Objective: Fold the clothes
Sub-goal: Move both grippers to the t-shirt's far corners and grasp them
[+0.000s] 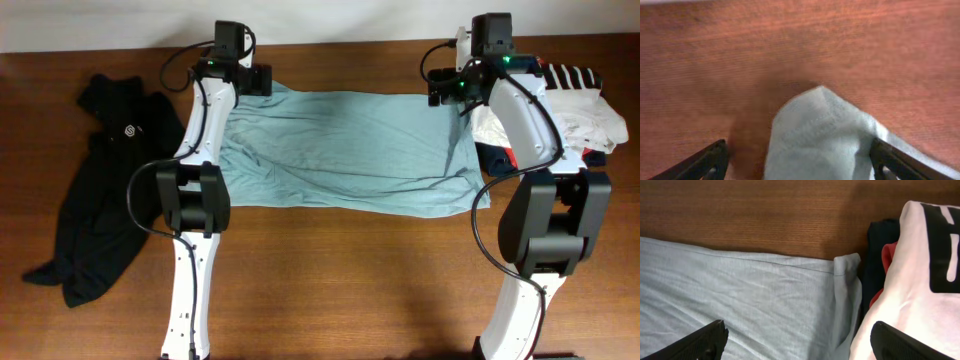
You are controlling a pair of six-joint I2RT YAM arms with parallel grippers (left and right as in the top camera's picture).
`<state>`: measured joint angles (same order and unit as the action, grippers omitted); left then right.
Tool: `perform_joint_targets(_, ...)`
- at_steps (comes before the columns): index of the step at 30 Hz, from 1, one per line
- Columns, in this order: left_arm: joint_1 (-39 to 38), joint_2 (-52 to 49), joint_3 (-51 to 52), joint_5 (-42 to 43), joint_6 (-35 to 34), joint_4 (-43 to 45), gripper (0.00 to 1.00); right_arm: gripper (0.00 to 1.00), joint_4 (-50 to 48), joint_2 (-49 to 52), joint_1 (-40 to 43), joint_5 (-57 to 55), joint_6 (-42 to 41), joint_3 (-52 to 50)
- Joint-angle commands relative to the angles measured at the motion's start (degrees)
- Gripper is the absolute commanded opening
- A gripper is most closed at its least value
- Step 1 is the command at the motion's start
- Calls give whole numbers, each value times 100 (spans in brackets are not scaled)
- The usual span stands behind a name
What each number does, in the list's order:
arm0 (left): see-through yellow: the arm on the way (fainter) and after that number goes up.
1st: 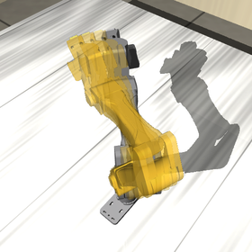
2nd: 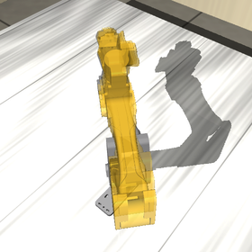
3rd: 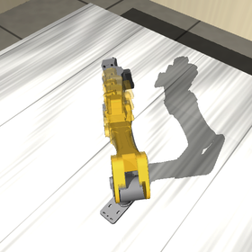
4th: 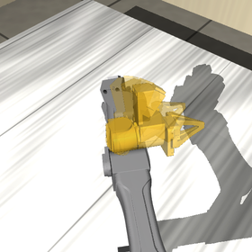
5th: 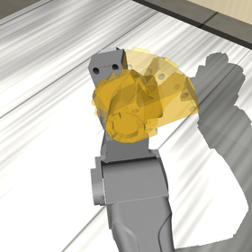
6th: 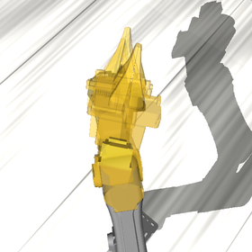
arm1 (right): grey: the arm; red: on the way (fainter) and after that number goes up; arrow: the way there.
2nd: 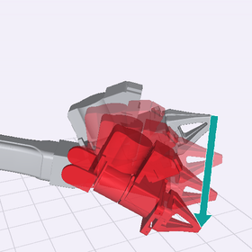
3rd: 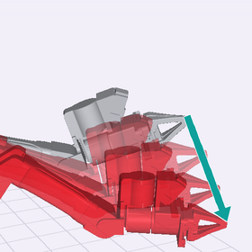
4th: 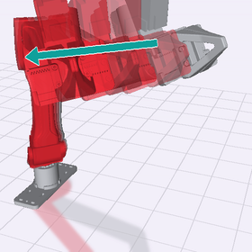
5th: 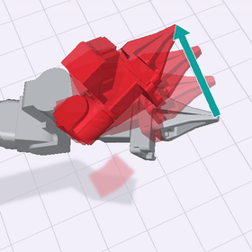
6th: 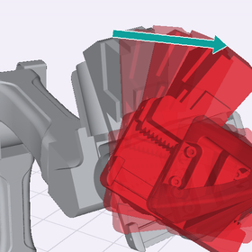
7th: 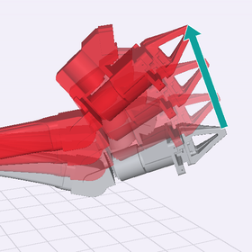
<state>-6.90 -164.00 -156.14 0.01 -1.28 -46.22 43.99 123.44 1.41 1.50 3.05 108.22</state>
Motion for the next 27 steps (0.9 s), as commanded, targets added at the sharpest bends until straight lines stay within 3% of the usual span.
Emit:
perform_joint_targets(1, 26, -111, -87, 90, 68, 140, 84, 96, 11, -13, 4, -46, 15, 118)
perform_joint_targets(3, 20, -111, -87, 103, 68, 247, 72, 96, 11, -13, 4, -46, 15, 118)
perform_joint_targets(6, 2, -111, -87, 157, 68, 249, 34, 96, 11, -13, 4, -46, 15, 118)
perform_joint_targets(10, -9, -109, -90, 155, 70, 197, 4, 95, 11, -13, 4, -46, 15, 118)
perform_joint_targets(11, -9, -98, -103, 153, 70, 170, 1, 96, 11, -13, 4, -46, 15, 118)
perform_joint_targets(27, -9, -57, -1985, -90, 92, -1421, 1, 95, -81, -13, 4, 42, 15, 118)
